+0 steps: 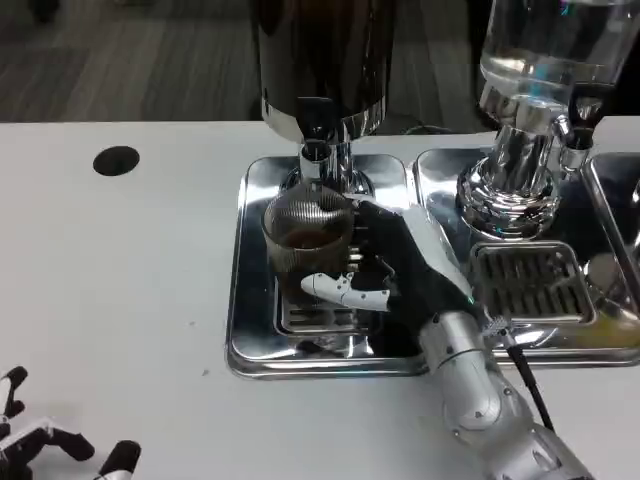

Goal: Grasp the cup under the faucet to collect the drink, then remove the cup.

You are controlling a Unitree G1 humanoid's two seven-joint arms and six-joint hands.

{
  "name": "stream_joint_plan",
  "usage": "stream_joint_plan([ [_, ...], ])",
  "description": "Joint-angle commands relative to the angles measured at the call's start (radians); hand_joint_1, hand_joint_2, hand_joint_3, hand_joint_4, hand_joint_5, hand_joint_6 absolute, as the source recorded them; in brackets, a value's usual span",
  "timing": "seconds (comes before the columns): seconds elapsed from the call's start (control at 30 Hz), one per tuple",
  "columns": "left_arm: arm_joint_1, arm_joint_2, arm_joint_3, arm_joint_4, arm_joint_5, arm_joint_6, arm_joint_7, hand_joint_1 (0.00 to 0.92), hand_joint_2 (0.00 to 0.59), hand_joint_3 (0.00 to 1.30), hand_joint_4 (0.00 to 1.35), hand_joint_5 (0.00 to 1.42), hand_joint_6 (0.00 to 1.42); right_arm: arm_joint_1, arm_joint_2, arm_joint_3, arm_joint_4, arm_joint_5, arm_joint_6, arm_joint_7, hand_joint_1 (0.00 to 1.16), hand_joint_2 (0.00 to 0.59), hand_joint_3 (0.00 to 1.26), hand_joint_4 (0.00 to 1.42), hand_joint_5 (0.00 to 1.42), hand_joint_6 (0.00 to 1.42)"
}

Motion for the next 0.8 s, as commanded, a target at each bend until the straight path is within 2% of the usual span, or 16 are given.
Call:
stream_joint_plan([
  [0.03, 0.0, -0.004, 0.015, 0.018, -0.024, -0.024, 0.012, 0.007, 0.177, 0.75, 0.07, 0.22, 0.15, 0.003, 0.004, -0.011, 0.004, 0.007, -0.032, -0.026, 0.8, 0.176, 0.55, 0.58, 0.43, 0.39],
  [0.47, -0.016, -0.003, 0.007, 0.03, -0.02, -0.031, 0.0, 0.016, 0.174, 0.75, 0.07, 0.22, 0.15, 0.046, -0.017, -0.02, -0.054, 0.004, -0.05, -0.042, 0.79, 0.184, 0.6, 0.62, 0.47, 0.39],
  [0.67, -0.044, -0.005, -0.01, 0.014, -0.007, -0.02, -0.018, 0.018, 0.174, 0.75, 0.07, 0.22, 0.15, 0.074, -0.031, -0.022, -0.116, 0.0, -0.035, -0.034, 0.79, 0.184, 0.6, 0.62, 0.47, 0.39],
  [0.8, -0.065, -0.003, -0.022, -0.009, 0.005, -0.01, -0.035, 0.019, 0.174, 0.74, 0.07, 0.22, 0.15, 0.122, -0.052, -0.038, -0.196, 0.007, -0.009, -0.015, 0.79, 0.18, 0.6, 0.62, 0.47, 0.39],
])
